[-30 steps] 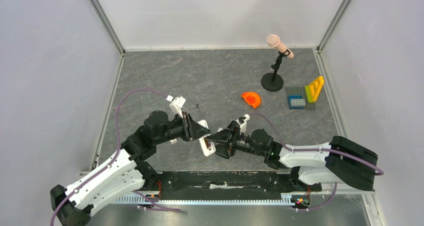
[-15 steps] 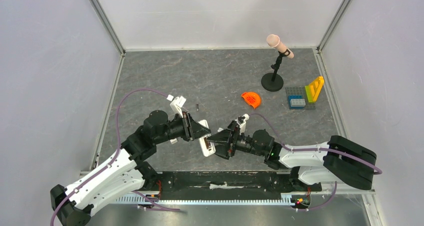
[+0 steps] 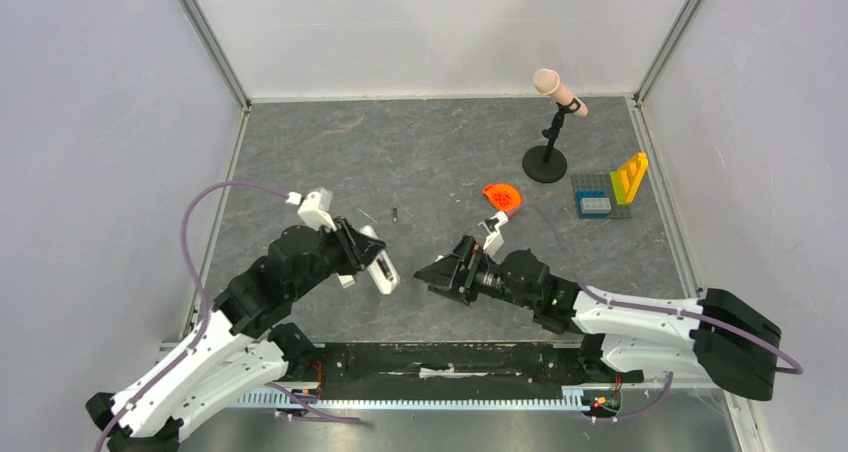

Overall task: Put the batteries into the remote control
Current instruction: Load the battery into the remote control, then pick up the battery from the center of the board.

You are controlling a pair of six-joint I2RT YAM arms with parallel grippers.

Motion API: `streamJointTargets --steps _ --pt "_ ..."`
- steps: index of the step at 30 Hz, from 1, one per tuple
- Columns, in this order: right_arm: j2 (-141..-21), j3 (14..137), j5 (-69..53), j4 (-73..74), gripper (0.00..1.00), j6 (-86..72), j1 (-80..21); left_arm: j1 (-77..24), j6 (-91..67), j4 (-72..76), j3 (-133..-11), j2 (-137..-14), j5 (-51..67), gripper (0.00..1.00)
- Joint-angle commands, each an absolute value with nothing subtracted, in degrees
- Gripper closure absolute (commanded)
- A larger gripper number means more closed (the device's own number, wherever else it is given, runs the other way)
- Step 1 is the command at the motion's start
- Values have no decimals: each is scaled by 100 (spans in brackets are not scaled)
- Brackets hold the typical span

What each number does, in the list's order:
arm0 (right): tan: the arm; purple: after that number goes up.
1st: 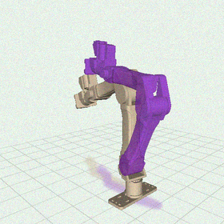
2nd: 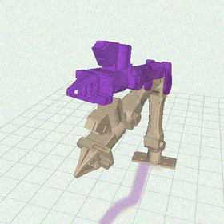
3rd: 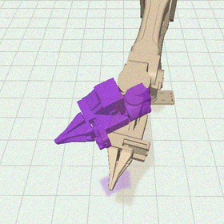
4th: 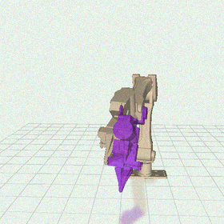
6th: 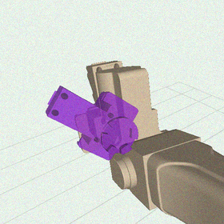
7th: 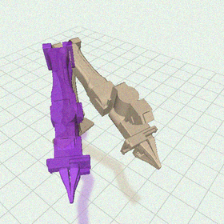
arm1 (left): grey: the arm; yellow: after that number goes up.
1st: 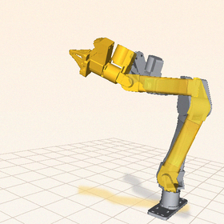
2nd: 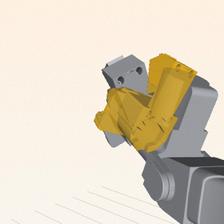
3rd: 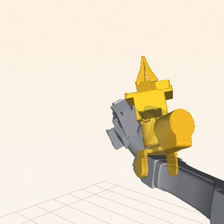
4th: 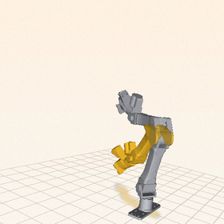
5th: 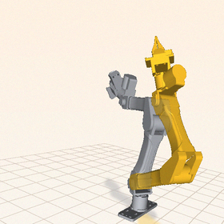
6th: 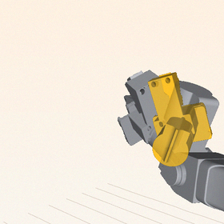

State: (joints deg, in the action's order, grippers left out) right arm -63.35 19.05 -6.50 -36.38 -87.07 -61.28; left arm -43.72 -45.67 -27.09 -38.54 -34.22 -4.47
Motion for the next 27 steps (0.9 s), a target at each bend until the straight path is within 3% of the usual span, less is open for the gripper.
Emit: streamJointTargets --steps 1,4,11,17,22,27 --pt "-6076 2941 1103 -1104 9 -6319 -6100 -4377 -4214 -3575 -4306 -3013 -2048 98" --pt "-6557 3584 1946 -476 15 -5487 -6100 -4373 -4216 -3739 -4329 -2719 -2411 98" --pt "-8617 5265 2573 -180 34 -4309 -6104 -4376 -4313 -4165 -4396 -2077 -3071 98" --pt "-10553 6833 3322 144 33 -3511 -6071 -4377 -4428 -4401 -4491 -1877 -3206 98" --pt "-11517 7598 3270 -85 27 -3047 -6014 -4376 -4577 -4465 -4460 -1977 -3082 98" --pt "-12213 8305 3377 153 29 -2960 -5920 -4377 -4708 -4465 -4417 -1998 -3103 98"
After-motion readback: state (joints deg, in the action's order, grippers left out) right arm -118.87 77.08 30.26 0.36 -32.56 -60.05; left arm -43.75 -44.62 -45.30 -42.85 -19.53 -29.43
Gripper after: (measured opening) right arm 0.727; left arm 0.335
